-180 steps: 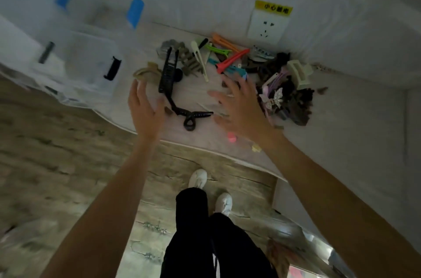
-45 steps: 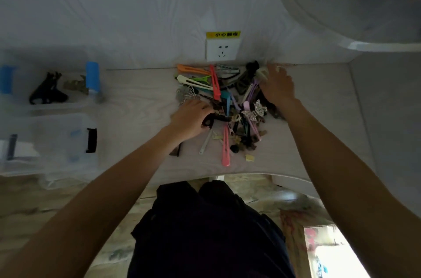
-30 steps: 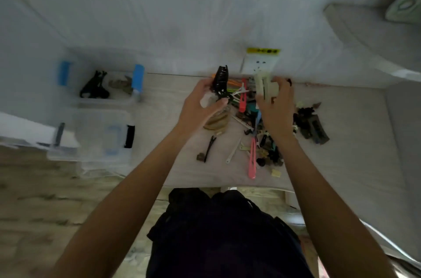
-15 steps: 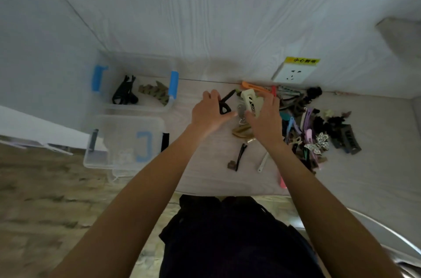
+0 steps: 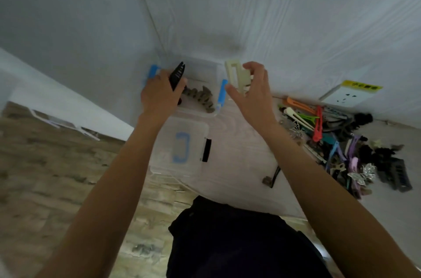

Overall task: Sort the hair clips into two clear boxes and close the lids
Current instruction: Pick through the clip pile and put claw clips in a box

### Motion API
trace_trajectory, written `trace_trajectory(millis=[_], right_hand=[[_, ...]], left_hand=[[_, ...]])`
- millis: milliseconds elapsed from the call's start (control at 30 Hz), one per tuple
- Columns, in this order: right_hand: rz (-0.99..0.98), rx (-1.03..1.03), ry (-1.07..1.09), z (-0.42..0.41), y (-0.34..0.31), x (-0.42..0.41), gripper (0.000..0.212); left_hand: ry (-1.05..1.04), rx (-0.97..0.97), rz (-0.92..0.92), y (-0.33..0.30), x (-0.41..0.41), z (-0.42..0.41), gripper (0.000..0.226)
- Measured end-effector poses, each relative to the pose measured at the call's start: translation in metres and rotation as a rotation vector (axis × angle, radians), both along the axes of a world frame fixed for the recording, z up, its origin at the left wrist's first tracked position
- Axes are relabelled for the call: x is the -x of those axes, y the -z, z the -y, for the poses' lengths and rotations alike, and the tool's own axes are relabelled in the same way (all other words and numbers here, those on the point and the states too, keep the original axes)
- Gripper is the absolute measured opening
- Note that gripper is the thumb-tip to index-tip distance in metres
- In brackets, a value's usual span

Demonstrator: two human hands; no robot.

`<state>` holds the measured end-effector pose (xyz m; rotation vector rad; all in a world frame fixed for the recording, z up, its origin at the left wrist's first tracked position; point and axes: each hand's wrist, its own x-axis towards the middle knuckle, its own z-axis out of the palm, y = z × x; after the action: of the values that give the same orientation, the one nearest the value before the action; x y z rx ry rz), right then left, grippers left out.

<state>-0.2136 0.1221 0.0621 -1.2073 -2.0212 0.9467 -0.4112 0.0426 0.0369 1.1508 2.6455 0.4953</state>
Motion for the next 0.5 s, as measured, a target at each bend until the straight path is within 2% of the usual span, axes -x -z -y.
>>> trace_trajectory(millis=[67,133,267,333,400,500], right_hand=[[0.008,0.010,-0.039,0.004,-0.002,0.022,0.054],[0.041,0.004,-0.053,0.007,-0.001,0.044,0.055],[0.210,-0.043,-0.069,0.011,0.010,0.080,0.061],[0.253,0.001,-0.134,0.013,0.017,0.089,0.066],[0.201,0.065,-0.212,0.017,0.018,0.086,0.066],[0.100,-0.004,-0.243,0.024,0.016,0.051,0.055]], left_hand=[[0.032,0.067,-0.005,0.004,0.008,-0.001,0.057],[0.084,0.032,0.012,0.004,0.011,-0.002,0.050],[0.103,-0.158,0.026,0.008,0.010,0.011,0.039],[0.109,-0.291,0.019,0.010,0.006,0.020,0.036],[0.120,-0.423,-0.003,0.011,0.003,0.028,0.033],[0.186,-0.578,0.006,0.005,-0.015,0.027,0.031]])
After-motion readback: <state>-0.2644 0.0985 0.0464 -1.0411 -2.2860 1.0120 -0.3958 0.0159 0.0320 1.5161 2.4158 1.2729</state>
